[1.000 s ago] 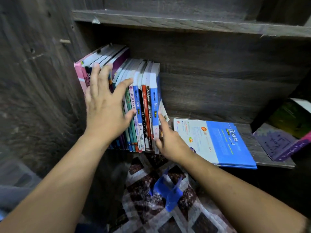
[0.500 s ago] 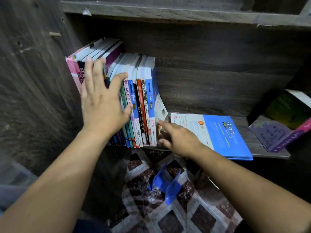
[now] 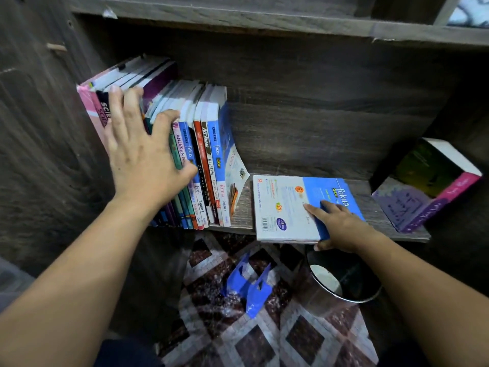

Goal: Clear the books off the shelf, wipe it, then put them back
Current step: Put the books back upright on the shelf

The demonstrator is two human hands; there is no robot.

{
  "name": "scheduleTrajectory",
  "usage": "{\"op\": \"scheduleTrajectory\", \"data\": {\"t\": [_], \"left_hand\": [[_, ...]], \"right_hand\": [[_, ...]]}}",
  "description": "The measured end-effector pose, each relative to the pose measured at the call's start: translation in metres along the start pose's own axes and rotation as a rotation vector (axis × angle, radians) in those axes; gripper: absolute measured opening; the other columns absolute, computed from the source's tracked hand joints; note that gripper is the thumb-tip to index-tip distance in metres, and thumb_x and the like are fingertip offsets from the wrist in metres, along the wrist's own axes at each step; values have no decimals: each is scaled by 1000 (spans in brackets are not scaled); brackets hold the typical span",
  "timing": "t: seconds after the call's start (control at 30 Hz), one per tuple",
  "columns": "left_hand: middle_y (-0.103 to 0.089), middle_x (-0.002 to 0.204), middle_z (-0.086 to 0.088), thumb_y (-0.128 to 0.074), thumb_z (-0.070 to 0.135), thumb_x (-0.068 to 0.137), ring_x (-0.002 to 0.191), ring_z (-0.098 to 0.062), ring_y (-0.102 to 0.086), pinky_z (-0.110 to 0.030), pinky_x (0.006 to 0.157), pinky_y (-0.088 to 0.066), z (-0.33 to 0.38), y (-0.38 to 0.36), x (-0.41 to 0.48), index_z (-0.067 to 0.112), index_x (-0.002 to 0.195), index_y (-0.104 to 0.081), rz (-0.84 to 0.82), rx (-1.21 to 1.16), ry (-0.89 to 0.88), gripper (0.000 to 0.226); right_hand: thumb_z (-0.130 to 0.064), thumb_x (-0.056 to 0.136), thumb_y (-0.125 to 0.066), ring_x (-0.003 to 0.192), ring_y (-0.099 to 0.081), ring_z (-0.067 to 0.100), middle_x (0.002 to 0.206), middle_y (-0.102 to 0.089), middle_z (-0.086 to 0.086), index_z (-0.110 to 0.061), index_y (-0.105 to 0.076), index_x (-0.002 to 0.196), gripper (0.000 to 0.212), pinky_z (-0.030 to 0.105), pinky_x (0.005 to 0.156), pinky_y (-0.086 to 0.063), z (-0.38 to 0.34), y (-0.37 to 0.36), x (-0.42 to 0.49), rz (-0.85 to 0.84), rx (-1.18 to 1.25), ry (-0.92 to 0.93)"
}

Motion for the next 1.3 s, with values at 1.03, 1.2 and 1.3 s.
{"op": "scheduleTrajectory", "data": {"t": [1.03,1.2,1.3], "left_hand": [[-3,158,-15,-81,39,64,146,-35,13,-55,115,-2,4,-1,1,23,134,-43,-22,-1,28,81],[-4,158,-14,-81,37,65,147,-33,11,-57,115,-6,2,1,1,24,133,-44,-23,-27,23,79],[-4,159,-12,-80,38,67,147,-32,11,-57,115,-7,0,1,-1,25,135,-44,-32,-22,4,78]], "right_hand": [[-18,81,-53,94,-52,33,120,-64,2,-20,-73,104,30,29,74,-44,-16,106,-41,1237,241,74],[-32,90,-51,107,-57,16,136,-52,-13,-32,-62,125,37,23,73,-42,-78,144,-34,1045,449,179],[-26,93,-42,118,-54,19,154,-30,-11,-30,-48,140,47,30,83,-48,-119,151,-30,944,505,337]]}}
Point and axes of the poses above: each hand's wrist, its own x-axis towards the middle knuckle, its own y-axis out of the back of the hand, z = x × y, the point moved 6 cm from there along x, towards the middle knuckle
